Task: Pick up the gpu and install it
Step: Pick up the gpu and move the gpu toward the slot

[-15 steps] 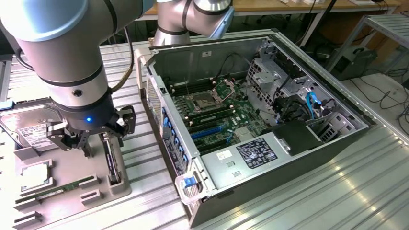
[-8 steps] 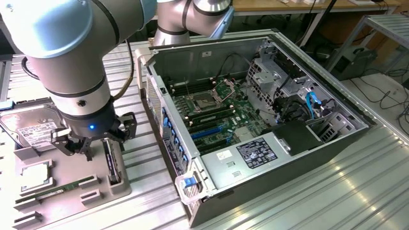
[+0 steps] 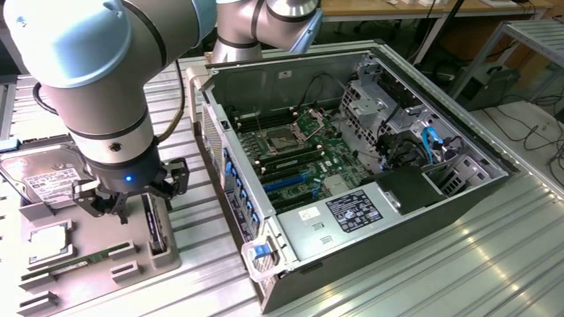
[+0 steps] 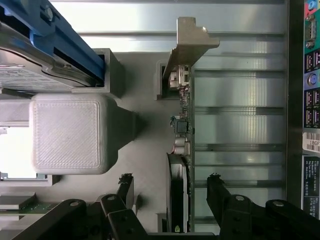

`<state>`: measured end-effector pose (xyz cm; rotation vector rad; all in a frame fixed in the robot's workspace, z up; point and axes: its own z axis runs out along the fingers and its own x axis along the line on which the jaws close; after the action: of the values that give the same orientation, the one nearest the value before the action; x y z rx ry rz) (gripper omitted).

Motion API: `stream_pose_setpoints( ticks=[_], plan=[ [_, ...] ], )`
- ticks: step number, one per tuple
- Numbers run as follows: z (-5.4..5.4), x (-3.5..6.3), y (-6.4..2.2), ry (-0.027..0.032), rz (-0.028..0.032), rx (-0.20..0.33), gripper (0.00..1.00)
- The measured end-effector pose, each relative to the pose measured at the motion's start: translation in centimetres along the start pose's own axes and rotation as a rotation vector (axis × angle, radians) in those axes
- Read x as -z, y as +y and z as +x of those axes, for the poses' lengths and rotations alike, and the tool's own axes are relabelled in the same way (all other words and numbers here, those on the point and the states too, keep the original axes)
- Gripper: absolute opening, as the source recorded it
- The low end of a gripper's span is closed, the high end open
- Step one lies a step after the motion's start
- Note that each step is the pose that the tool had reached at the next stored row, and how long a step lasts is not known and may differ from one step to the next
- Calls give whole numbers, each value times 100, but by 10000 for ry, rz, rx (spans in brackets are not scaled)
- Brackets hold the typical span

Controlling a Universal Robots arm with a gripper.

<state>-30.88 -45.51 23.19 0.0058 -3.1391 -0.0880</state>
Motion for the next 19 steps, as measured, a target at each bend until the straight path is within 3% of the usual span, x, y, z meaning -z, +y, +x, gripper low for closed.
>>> stream_pose_setpoints(
  ticks=[19],
  plan=[
    [-7,-33,38,2,5,0,70]
  ],
)
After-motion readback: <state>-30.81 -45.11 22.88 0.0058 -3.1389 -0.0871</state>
